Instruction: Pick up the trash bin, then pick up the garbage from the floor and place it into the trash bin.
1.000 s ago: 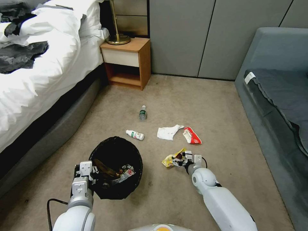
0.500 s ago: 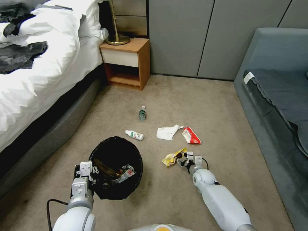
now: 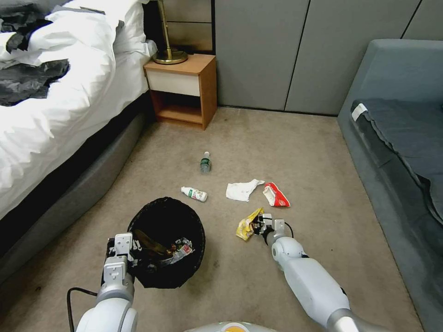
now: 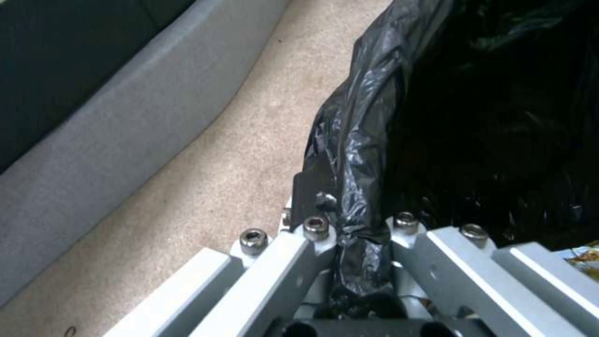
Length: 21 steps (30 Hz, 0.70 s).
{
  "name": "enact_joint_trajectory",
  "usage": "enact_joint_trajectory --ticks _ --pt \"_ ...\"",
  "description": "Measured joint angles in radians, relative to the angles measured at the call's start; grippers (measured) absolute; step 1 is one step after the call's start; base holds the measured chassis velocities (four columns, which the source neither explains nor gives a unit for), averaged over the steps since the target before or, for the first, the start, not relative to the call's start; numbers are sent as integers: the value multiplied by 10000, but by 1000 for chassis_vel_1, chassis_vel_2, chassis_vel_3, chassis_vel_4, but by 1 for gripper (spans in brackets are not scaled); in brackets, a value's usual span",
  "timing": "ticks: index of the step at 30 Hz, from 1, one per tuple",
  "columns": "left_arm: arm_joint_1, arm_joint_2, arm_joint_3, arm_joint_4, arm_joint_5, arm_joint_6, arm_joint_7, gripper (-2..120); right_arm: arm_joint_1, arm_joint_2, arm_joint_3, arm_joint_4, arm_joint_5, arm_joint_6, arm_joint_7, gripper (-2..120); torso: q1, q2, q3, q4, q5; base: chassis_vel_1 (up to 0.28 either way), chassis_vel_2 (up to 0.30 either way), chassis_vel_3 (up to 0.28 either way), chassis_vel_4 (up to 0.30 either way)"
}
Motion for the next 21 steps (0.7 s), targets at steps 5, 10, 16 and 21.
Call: enact_joint_trajectory --ticks 5,10,16,21 --pt "-30 10 6 -7 -12 -1 0 0 -404 -185 12 690 31 -118 153 0 1 0 0 -2 -2 0 0 0 0" --pt "-48 3 73 -7 -8 -1 3 0 -715 -346 70 1133 52 -149 254 0 0 0 0 -1 -2 0 0 0 0" --pt "-9 24 51 -53 -10 -14 5 0 -1091 -622 91 1819 67 -149 319 0 0 0 0 -2 -2 0 0 0 0" --pt "-10 7 69 -59 -9 -22 7 0 -1302 -763 133 2351 76 -150 399 0 0 0 0 -1 -2 0 0 0 0"
